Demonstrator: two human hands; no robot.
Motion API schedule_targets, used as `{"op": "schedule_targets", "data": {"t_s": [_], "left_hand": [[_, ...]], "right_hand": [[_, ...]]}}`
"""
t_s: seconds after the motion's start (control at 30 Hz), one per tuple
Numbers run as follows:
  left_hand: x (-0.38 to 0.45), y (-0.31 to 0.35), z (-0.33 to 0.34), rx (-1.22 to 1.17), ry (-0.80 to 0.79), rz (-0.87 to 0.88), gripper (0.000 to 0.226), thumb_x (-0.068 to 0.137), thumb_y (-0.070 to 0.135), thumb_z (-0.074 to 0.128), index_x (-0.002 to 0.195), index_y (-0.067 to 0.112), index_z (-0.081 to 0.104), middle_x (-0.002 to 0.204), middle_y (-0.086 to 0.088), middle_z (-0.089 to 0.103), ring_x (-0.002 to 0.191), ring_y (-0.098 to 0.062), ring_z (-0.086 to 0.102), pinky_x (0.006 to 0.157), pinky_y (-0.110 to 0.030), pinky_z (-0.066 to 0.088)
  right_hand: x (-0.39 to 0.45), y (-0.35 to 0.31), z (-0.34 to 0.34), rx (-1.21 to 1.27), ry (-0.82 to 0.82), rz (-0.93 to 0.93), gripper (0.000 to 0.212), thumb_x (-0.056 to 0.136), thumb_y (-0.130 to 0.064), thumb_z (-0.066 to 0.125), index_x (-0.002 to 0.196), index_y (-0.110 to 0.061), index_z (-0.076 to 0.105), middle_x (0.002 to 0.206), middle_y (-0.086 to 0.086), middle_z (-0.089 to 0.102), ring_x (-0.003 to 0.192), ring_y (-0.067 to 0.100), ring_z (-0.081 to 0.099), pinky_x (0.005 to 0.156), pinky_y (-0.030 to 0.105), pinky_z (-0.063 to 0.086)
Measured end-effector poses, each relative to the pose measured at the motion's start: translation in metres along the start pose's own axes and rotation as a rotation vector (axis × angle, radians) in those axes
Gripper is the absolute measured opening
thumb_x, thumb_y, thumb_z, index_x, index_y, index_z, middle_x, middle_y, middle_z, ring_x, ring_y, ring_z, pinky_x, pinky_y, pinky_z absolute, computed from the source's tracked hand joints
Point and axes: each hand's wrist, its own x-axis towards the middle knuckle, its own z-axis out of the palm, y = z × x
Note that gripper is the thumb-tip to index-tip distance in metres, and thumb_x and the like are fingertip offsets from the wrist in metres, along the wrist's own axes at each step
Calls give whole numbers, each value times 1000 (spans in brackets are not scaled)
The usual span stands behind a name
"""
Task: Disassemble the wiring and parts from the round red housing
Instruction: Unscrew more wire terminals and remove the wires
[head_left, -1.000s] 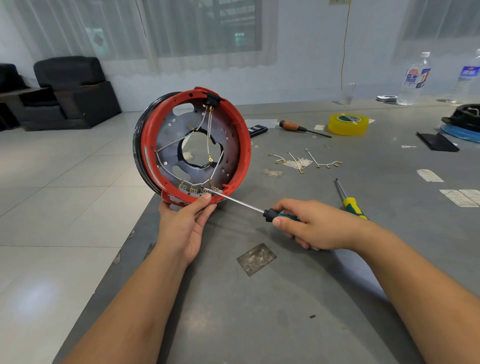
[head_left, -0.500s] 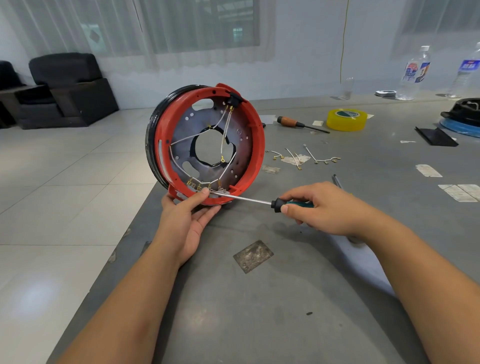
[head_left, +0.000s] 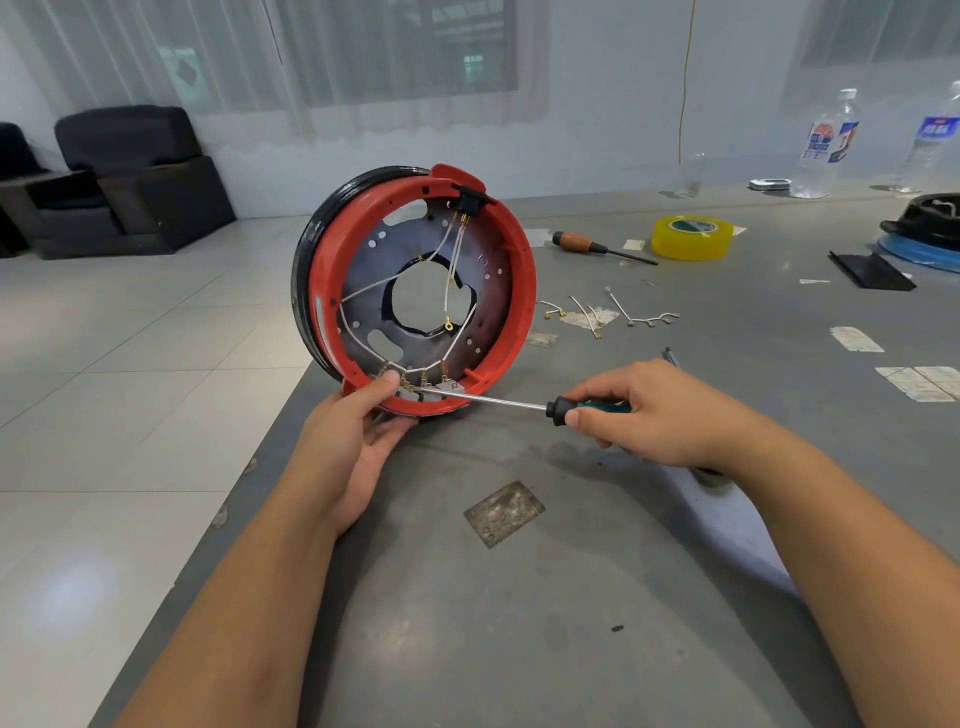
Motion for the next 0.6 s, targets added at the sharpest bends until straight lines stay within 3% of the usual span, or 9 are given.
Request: {"op": "schedule_targets", "data": {"t_s": [0.1, 0.3, 0.43, 0.6], "left_hand": [[4, -5, -1, 18, 21, -28, 16, 97, -4, 66, 113, 0, 65, 95, -13, 80, 99, -25, 79, 97, -41, 62], [6, -8, -2, 7, 16, 7, 43, 93, -10, 68, 134, -5, 56, 108, -20, 79, 102, -33, 78, 89, -41, 65], [5, -10, -2, 19, 7, 53, 60, 89, -13, 71, 141, 11, 53, 116, -19, 78, 106, -35, 77, 100, -50, 59], [3, -12, -2, 46, -40, 99, 90, 87, -13, 72, 158, 33, 42, 131, -17, 71, 111, -33, 76, 102, -52, 58]], "right_hand": [[1, 0, -2, -39, 1, 20, 13, 96, -45, 61, 104, -49, 71, 73, -23, 70, 64, -5, 62, 65, 24, 52], [-1, 1, -6, -73, 15, 29, 16, 95, -44, 63, 106, -46, 75, 74, -15, 73, 73, 10, 68, 73, 39, 58], [-1, 2, -8, -101, 36, 31, 18, 93, -48, 63, 105, -47, 76, 73, -18, 71, 70, 11, 67, 69, 39, 58], [-2, 1, -12, -82, 26, 12, 13, 93, -50, 62, 88, -62, 67, 71, -15, 72, 66, 11, 64, 68, 40, 57]]}}
